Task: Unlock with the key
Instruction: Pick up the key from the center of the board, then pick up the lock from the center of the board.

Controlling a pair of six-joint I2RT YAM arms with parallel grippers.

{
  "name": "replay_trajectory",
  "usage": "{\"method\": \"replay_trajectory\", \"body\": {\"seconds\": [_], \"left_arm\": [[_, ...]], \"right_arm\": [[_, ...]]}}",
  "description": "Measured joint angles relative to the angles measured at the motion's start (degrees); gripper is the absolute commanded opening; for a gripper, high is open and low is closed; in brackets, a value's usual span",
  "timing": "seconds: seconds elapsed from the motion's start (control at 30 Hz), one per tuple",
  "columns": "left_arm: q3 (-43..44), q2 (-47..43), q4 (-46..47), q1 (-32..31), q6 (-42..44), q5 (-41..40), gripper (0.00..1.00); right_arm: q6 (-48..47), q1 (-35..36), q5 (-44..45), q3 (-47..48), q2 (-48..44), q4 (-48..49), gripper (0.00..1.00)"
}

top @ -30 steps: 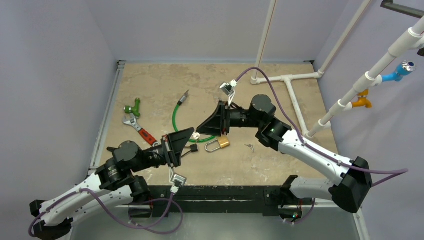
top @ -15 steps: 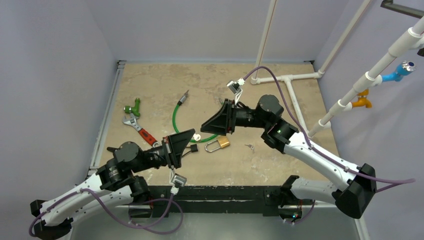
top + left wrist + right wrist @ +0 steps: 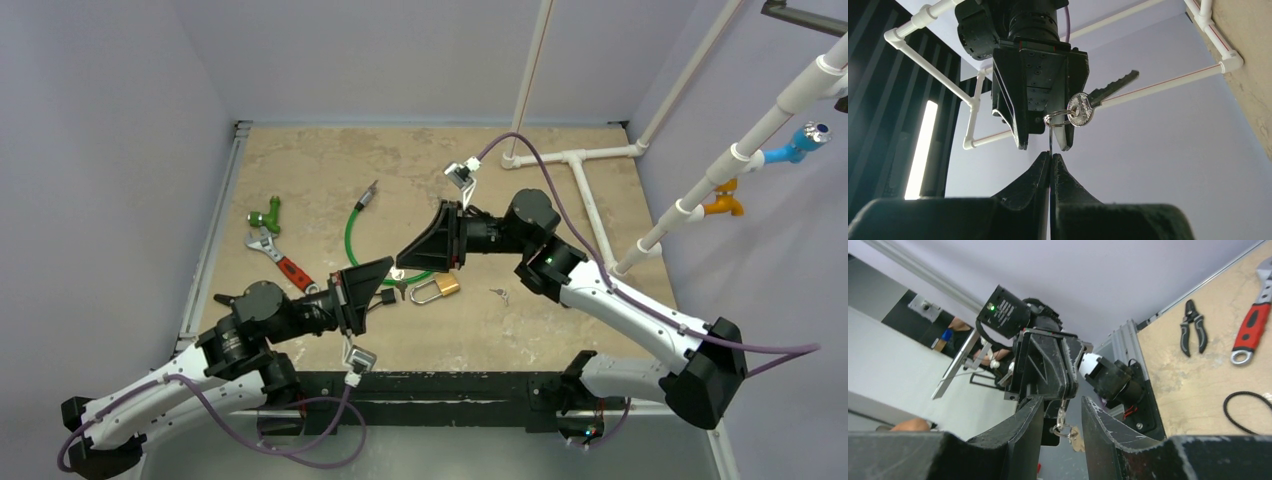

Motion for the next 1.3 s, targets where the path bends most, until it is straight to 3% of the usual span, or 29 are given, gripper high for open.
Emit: {"method": "replay_trajectory", "body": {"seconds": [0.23,0.5,0.67,0.73,0.83,0.93,0.97,1.03,1.17,1.3], "left_arm": [[0.0,1.09,1.49,0.0,1.03,-0.96,0.0],[-0.98,1.07,3.58,0.0,1.86,-1.31,0.0],[-1.22,1.05,4.02,-0.04,2.6,-1.27,0.01],[-1.42,1.03,4.26,-0.04,2.8,-1.29,0.26],[-1.92,0.98,4.55,-0.04,3.37,-2.08,0.45],[-1.97,1.05,4.68,-0.04,2.64,-3.54,0.83],[-1.97,1.05,4.79,-0.04,2.01,-4.15,0.91],[-1.68,1.22,4.46,-0.04,-0.31,-5.88,0.99],[2.34,2.47,-1.44,-0.04,-9.57,-10.08,1.0],[12.87,6.19,-12.98,0.0,-30.77,-14.69,1.0]], "right_arm": [[0.02,1.68,-2.49,0.0,1.25,0.0,0.29],[-0.11,1.66,-2.64,0.0,1.22,-0.15,0.0],[-0.04,1.64,-2.75,0.0,1.27,-0.13,0.0],[-0.09,1.64,-2.78,0.0,1.27,-0.26,0.0],[-0.37,1.57,-2.78,0.0,1.2,-0.59,0.0],[-1.79,1.07,-2.49,0.02,0.44,-3.26,0.0],[-2.62,0.74,-2.27,0.02,-0.15,-4.98,0.0],[-4.59,0.07,-1.46,0.02,-1.81,-8.7,0.0],[-9.09,-0.87,1.86,-0.22,-6.12,-15.96,0.0],[-13.25,-1.11,8.35,-2.54,-12.63,-24.06,0.0]]}}
